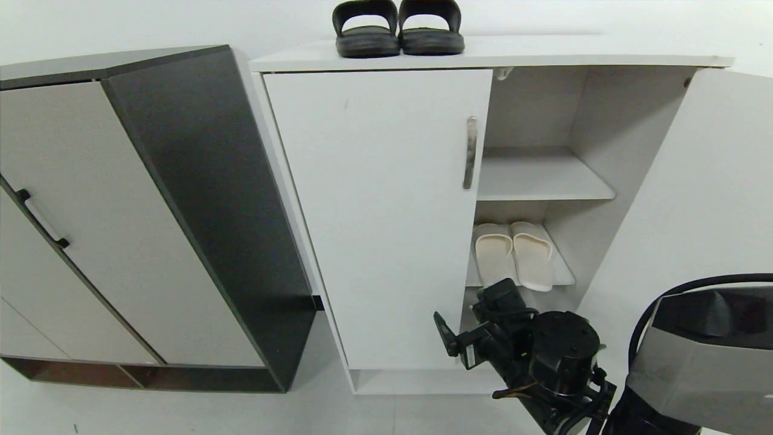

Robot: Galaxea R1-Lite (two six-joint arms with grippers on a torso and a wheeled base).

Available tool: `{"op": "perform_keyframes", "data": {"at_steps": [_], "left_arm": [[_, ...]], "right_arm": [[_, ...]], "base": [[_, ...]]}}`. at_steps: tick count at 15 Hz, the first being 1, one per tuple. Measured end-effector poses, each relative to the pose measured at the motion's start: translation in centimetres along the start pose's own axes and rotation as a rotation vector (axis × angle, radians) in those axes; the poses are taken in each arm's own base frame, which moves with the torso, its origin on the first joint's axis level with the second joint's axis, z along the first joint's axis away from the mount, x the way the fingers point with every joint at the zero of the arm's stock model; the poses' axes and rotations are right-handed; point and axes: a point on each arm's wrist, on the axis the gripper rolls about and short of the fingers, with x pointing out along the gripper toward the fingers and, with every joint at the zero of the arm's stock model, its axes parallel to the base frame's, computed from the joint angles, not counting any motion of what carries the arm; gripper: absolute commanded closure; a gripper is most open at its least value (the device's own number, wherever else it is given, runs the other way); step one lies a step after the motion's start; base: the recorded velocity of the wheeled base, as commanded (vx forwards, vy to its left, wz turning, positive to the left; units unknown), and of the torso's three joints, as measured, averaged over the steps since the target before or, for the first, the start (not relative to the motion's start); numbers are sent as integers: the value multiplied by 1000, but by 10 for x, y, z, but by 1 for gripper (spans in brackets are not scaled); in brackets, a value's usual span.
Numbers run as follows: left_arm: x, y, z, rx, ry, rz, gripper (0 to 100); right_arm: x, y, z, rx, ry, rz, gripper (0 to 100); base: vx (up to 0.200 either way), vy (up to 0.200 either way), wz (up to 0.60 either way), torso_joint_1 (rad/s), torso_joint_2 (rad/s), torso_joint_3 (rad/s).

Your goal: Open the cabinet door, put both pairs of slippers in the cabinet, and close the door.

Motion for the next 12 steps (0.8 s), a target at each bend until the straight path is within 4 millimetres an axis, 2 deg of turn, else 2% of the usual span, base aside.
{"op": "perform_keyframes", "data": {"at_steps": [12], "left_arm": [[0, 0, 0, -2, 1, 1, 100]], "right_arm": [[-4, 2, -3, -7, 12, 46, 0]], "base": [[0, 0, 0, 0, 0, 0]]}}
